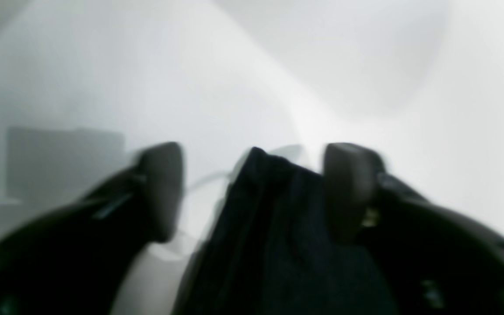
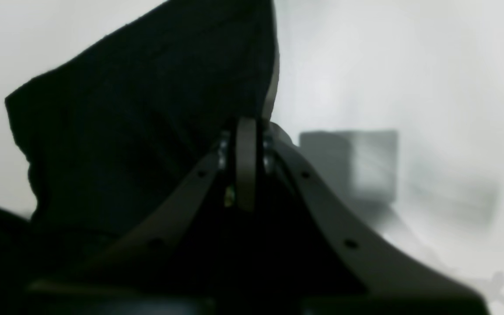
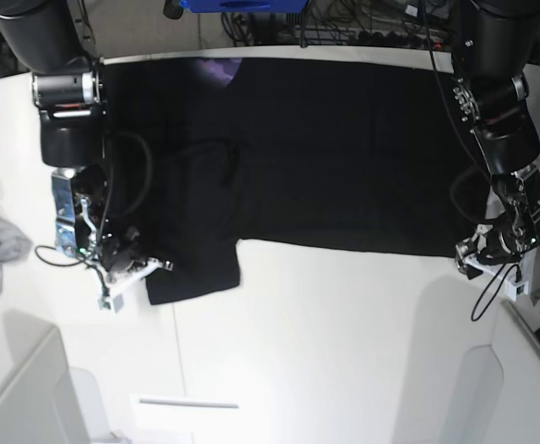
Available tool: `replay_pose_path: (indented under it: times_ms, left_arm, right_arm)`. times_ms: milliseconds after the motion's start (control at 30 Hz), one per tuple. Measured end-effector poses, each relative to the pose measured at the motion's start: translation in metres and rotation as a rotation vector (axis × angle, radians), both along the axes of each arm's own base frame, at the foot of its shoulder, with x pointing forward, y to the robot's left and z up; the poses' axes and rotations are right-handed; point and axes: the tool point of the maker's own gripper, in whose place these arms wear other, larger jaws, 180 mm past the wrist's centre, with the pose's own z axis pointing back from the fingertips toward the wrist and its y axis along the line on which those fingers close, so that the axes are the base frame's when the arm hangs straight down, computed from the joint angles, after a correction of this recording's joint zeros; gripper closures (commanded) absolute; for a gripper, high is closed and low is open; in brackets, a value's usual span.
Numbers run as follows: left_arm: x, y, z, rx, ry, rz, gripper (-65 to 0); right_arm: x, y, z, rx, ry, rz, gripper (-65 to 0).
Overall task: Fold the T-shirt properly
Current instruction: 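Grasp the hem with both grippers and fold it over onto the collar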
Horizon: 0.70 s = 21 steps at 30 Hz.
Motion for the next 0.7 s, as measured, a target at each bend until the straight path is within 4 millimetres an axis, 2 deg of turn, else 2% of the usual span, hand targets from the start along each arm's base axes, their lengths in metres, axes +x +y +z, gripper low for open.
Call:
replay_pose_path:
  times_ms: [67,133,167,300,433,533,633,700]
  left_arm:
    - [-0.003,0.001,-0.003,0.000,-0.001,0.003,-21.6]
    - [-0.006,0.002,-0.005,0.002,0.007,0.005,-5.3]
    - [-0.007,0.002,-0.006,-0.001,0.009,0.005,0.0]
    - [-0.007,-0.005,-0.007,0.031,0.016,-0.044,0.0]
    - [-0.008,-0.011,0.005,0.054,0.010,-0.074,0.0]
    - [-0.019,-0.009,0.017,0.070,0.013,-0.122,0.0]
    - [-0.031,0.000,0.029,0.084,0.024,-0.167,0.0]
    - [-0.040,0.002,0.035,0.088,0.013,-0.185,0.0]
  right_arm:
    - [0.000,0.000,0.000,0.000,0.000,0.000,0.0]
    - [0.000,0.000,0.001,0.000,-0.002,0.000,0.0]
    - [0.001,0.000,0.002,-0.005,-0.004,0.004,0.0]
    - [-0.003,0.006,0.011,-0.014,-0.039,0.028,0.0]
    - [-0.001,0.014,0.033,-0.015,-0.116,0.055,0.0]
    - [-0.005,0.000,0.048,0.003,-0.173,0.004,0.0]
    - [-0.028,-0.022,0.039,-0.018,-0.120,-0.033,0.0]
    - [-0.041,-0.027,0.041,-0.017,-0.119,-0.050,0.0]
